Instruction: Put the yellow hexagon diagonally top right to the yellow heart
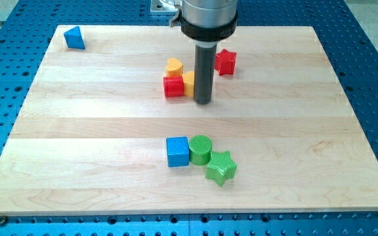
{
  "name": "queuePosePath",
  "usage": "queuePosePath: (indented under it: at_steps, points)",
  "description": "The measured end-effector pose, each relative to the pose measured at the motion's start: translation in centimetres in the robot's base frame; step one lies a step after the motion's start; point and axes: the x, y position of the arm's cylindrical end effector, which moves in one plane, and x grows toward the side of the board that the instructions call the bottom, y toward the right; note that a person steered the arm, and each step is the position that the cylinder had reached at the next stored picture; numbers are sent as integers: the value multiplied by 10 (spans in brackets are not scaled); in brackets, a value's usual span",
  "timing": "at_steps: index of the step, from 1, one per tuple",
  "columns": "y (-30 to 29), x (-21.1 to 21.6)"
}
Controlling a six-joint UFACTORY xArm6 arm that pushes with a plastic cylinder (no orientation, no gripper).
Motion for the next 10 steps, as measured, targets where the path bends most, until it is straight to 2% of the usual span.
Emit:
queuePosePath:
  at_steps: [1, 3, 5, 6, 7, 8, 9, 10]
  points:
    - [10, -29]
    - [23, -33]
    - [13, -70]
    - [16, -32]
    - [-18, -39]
    - [-45, -12]
    - [-74, -7]
    - [-93, -45]
